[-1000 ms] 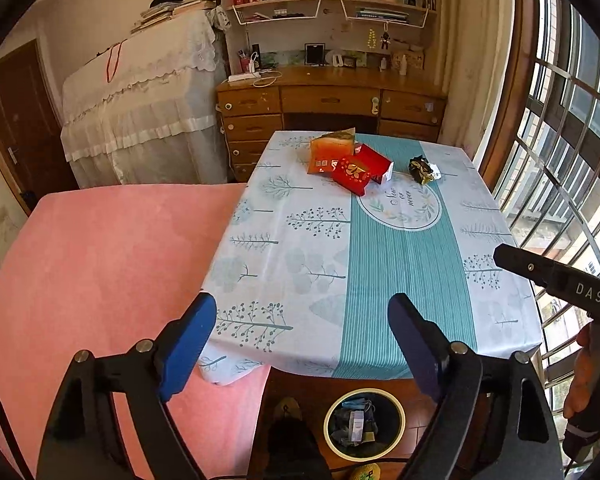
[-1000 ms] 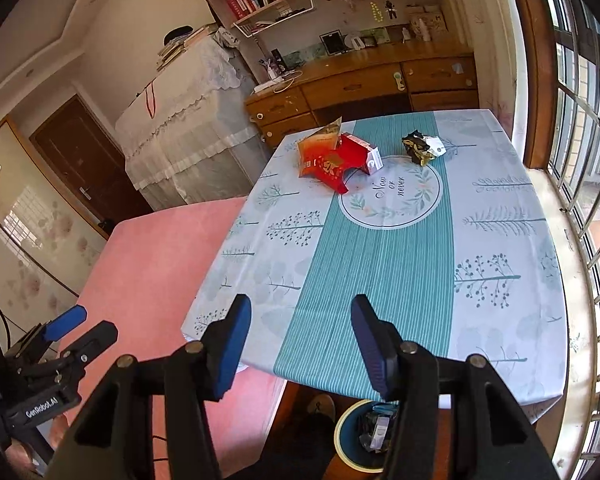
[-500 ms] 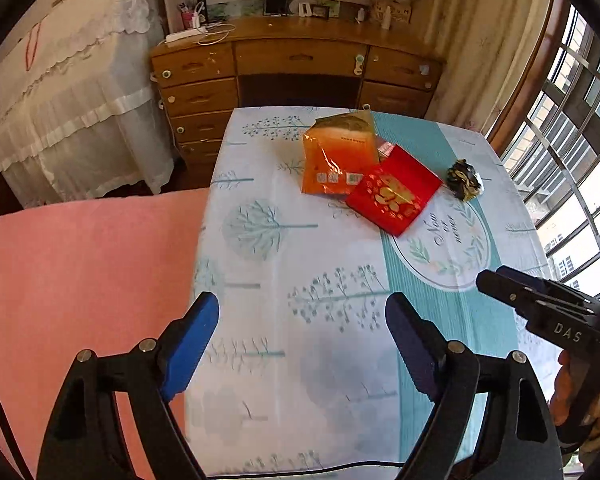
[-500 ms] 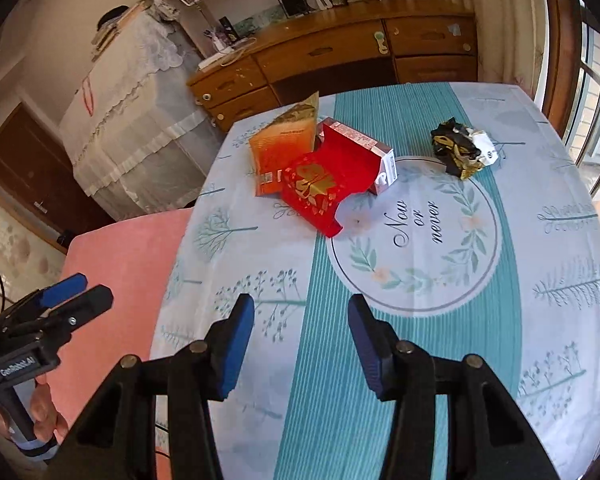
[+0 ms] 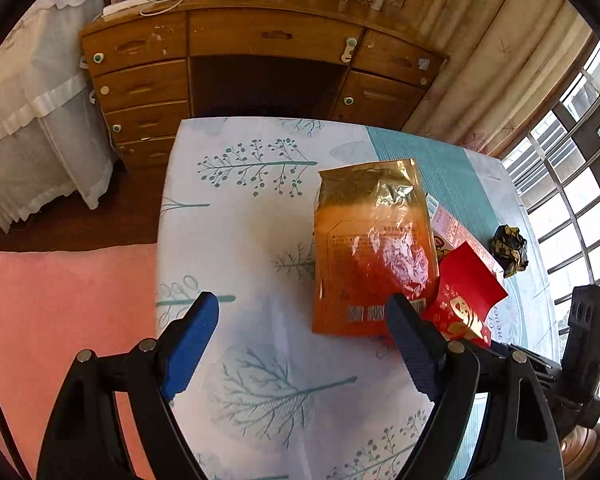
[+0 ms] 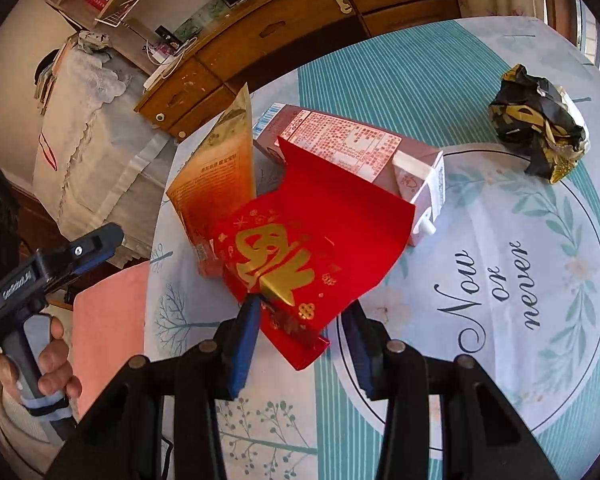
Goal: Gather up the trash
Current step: 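Grasp the red envelope with the right tool while the left tool grasps the orange snack bag, then carry the envelope and snack bag over the bin and open both tools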
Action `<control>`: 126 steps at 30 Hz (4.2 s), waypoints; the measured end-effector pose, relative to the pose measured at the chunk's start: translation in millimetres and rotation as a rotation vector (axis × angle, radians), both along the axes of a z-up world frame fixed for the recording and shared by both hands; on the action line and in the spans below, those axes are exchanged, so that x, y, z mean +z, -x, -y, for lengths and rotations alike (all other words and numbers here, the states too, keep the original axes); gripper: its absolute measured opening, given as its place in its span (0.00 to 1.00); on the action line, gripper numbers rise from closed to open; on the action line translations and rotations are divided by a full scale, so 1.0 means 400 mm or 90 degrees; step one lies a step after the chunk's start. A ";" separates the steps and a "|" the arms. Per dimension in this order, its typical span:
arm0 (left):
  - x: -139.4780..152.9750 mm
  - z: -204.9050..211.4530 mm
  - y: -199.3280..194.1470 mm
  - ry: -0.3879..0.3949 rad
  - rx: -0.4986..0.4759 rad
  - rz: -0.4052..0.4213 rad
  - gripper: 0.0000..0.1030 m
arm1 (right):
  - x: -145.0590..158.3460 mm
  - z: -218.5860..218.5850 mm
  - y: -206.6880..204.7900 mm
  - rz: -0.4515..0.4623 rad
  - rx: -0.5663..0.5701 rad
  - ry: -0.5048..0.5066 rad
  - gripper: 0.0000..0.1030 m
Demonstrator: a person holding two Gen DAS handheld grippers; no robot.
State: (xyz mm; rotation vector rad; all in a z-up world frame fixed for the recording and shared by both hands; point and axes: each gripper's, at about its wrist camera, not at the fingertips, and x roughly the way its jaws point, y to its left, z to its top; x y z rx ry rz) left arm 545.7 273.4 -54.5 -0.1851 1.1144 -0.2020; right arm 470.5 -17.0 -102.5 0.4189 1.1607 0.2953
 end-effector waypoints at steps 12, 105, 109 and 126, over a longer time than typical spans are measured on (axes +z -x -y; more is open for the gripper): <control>-0.151 0.065 -0.179 0.112 -0.068 -0.077 0.82 | -0.008 -0.015 -0.025 -0.006 -0.012 -0.026 0.41; -0.666 0.762 1.379 -0.076 -0.025 -0.229 0.18 | -0.552 0.434 1.170 -0.165 0.168 0.098 0.02; -0.787 0.766 1.356 -0.087 -0.033 -0.236 0.20 | -0.670 0.442 1.139 -0.183 0.160 0.116 0.02; -0.958 0.717 1.349 -0.105 0.042 -0.284 0.70 | -0.832 0.396 1.073 -0.229 0.211 0.152 0.03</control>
